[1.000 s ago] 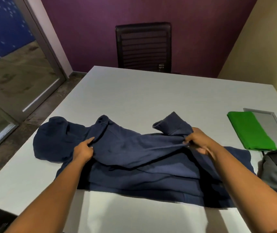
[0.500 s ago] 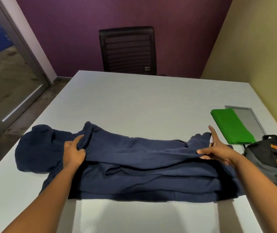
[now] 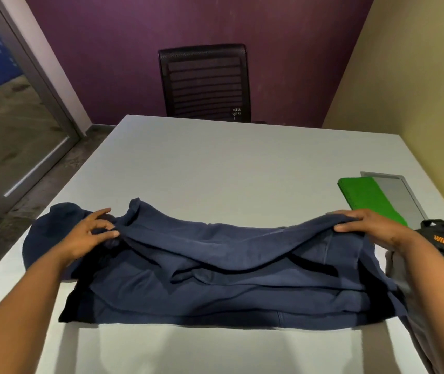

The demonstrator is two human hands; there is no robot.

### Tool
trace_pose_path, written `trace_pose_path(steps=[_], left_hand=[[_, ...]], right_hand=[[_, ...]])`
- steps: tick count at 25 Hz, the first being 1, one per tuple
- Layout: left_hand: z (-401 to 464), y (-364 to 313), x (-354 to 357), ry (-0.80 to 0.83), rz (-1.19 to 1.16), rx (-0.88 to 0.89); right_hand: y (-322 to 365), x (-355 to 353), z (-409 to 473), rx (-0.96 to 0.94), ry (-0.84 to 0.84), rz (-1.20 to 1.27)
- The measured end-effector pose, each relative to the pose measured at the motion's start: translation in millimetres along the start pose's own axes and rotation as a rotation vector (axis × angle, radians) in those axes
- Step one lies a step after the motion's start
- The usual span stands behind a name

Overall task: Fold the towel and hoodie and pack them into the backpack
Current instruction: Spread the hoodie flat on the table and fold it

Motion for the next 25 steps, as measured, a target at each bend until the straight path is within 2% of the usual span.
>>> trace_pose_path(steps=[1, 2, 5, 7, 9, 12, 13, 15, 17, 18, 20, 21, 22, 24, 25], left_hand=[[1, -4, -7, 0.032, -0.108, 0.006], [3, -8, -12, 0.060, -0.216, 0.013], [13, -14, -14, 0.000, -0.433, 0.014], [23, -14, -9, -0.079, -0.443, 0.008], [32, -12, 2, -0.074, -0.257, -0.019], [45, 7, 16, 0.031, 0.408, -0.154], [45, 11, 21, 0.041, 0.536, -0.197], [43, 11, 34, -0.070, 0.579, -0.222], [37, 3, 52, -0.297, 0.393, -0.235], [31, -2, 61, -0.417, 0.265, -0.261], [19, -11, 75, -0.604, 0.103, -0.258], [19, -15, 81, -0.580, 0.165, -0.197], [22, -18, 89, -0.479, 0.318, -0.101], [31, -19, 99, -0.190, 0.527, 0.054], [33, -20, 98, -0.076, 0.526, 0.110]], right_hand=[[5, 0, -7, -0.009, 0.019, 0.201], [6, -7, -11, -0.037, -0.006, 0.303], [-1, -28, -17, -0.045, -0.132, 0.440], [-11, -37, -18, -0.005, -0.175, 0.457], [-28, -42, -17, 0.133, -0.166, 0.344], [-51, -44, -13, 0.329, -0.155, 0.119], [-55, -43, -10, 0.360, -0.175, 0.010], [-64, -46, 3, 0.374, -0.231, -0.295], [-64, -39, 13, 0.350, -0.268, -0.476], [-63, -35, 16, 0.305, -0.273, -0.466], [-64, -27, 18, 0.201, -0.233, -0.126], [-65, -26, 19, 0.155, -0.206, 0.055], [-65, -25, 19, 0.105, -0.178, 0.176], [-62, -28, 19, 0.000, -0.178, 0.286], [-58, -31, 17, -0.031, -0.197, 0.299]])
Point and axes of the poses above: each hand's wrist, its own z-axis towards the middle knuckle, its own x-axis out of the palm, y = z × x, the point moved 4 cm from there along z, towards the middle knuckle, and after that the axes turned 6 degrees about y, right-handed, at the moved point
